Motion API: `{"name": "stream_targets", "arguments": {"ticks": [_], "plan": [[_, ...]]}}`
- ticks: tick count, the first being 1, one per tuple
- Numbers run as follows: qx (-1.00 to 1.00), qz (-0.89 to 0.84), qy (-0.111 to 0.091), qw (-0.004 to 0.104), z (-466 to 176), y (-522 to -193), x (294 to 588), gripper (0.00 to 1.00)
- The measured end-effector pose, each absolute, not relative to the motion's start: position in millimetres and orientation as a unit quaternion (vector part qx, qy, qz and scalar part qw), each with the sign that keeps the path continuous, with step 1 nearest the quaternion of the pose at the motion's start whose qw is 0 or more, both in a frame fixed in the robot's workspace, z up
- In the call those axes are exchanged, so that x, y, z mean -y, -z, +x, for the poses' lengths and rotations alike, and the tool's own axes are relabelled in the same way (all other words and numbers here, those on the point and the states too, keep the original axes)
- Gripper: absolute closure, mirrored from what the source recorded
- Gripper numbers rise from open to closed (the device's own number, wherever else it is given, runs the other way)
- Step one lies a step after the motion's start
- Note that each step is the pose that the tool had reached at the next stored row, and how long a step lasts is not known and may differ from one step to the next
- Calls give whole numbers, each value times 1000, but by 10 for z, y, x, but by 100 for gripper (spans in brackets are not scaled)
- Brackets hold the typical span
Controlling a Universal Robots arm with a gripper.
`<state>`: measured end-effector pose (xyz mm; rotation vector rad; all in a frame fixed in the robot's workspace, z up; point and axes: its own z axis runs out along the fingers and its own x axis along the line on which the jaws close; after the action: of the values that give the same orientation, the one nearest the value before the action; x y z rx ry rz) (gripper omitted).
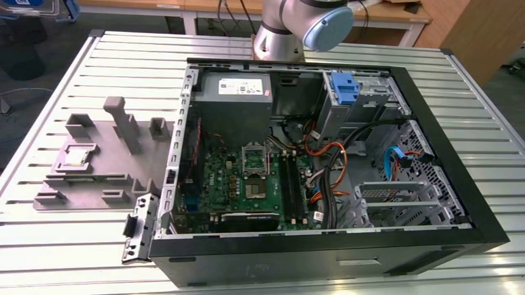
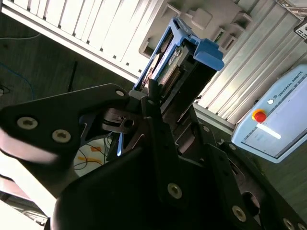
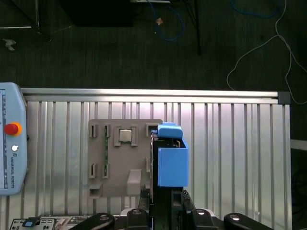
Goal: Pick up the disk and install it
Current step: 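Pick up the disk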
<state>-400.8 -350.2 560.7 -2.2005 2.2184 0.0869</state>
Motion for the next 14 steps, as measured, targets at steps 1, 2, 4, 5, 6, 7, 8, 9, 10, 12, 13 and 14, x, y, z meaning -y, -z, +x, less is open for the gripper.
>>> {"name": "stream_targets", "arguments": {"ticks": [1,2,4,5,6,7,8,9,10,12,13,14], "plan": [[-710,-704,-28,8,-4008,-5608,3502,65],[-710,-704,-28,8,-4008,-5608,3502,65],[-710,-704,-28,8,-4008,-5608,3502,65],[-710,-704,-28,8,-4008,-5609,3502,65],[-710,-704,-28,8,-4008,-5609,3502,65],[-710,-704,-28,8,-4006,-5608,3502,65],[-710,-704,-28,8,-3998,-5608,3502,65],[-710,-704,-28,8,-3986,-5609,3502,65],[-710,-704,-28,8,-3968,-5609,3502,65],[-710,-704,-28,8,-3919,-5609,3502,65],[-710,-704,-28,8,-3894,-5609,3502,65],[-710,-704,-28,8,-3872,-5608,3502,65]]}}
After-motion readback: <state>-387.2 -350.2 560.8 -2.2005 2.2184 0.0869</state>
